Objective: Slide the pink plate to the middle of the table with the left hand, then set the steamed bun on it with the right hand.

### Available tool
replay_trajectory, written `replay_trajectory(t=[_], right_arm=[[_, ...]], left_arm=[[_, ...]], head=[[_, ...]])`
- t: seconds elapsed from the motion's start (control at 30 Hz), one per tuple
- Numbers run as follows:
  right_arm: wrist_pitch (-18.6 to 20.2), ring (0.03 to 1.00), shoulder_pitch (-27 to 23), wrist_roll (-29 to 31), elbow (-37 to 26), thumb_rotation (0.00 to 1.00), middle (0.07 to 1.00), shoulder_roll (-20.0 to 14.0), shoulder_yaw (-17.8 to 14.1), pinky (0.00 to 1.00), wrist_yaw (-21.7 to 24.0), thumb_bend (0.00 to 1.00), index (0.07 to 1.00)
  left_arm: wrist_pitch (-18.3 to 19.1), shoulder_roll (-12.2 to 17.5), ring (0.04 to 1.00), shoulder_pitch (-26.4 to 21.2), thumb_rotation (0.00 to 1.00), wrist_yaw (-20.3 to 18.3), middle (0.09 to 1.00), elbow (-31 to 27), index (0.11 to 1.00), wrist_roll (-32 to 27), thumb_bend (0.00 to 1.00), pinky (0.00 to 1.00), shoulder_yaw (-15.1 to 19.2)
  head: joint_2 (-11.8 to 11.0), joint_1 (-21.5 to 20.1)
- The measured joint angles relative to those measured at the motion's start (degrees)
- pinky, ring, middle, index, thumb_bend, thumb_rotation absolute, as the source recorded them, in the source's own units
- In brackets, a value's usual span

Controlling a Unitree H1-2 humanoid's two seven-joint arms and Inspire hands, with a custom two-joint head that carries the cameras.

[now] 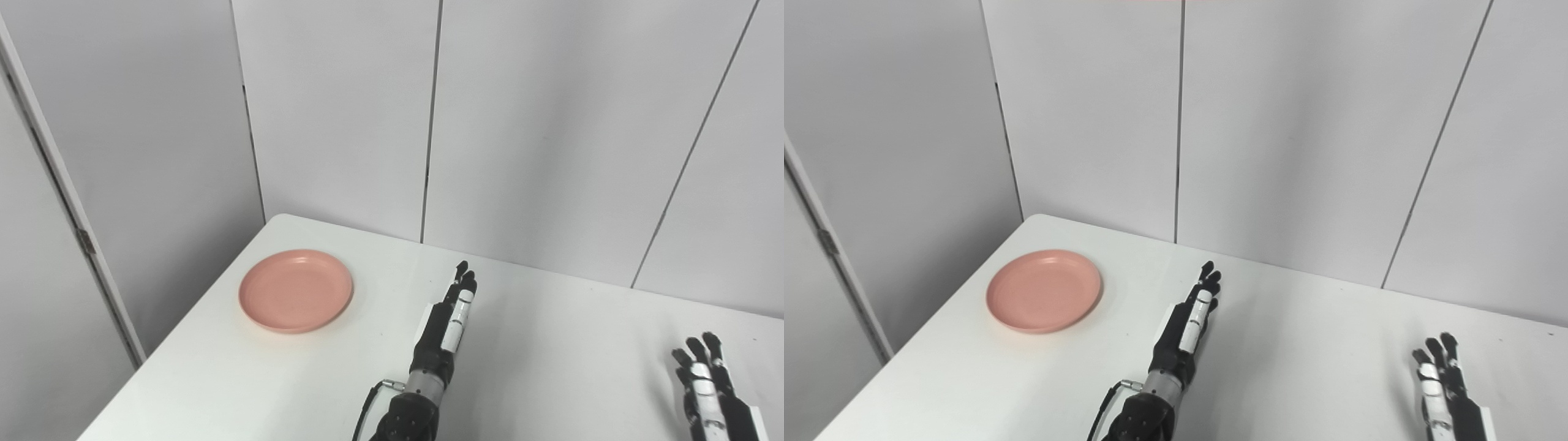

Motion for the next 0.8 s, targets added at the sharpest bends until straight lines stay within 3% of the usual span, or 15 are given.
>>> replay_trajectory(t=[0.27,0.47,0.8], right_arm=[[-1.7,0.926,-0.6,-0.3,1.3,0.78,0.959,0.0,-0.3,1.00,0.0,0.52,0.992],[-1.7,0.915,-0.8,-0.5,1.5,0.78,0.946,0.1,-0.3,0.97,0.0,0.53,0.979],[-1.7,0.895,-0.7,-2.0,1.1,0.78,0.931,0.1,-0.3,0.96,-0.7,0.53,0.972]], left_arm=[[5.1,4.8,0.920,-1.0,1.00,2.8,0.915,-12.0,0.900,0.5,0.65,1.00,4.4],[6.9,6.7,0.826,-1.6,1.00,4.3,0.832,-14.2,0.827,-1.2,0.62,0.89,8.3],[10.1,11.5,0.765,-2.9,1.00,6.6,0.771,-16.0,0.778,-4.3,0.62,0.83,14.7]], head=[[-0.5,0.4],[-0.2,0.5],[0.1,0.7]])
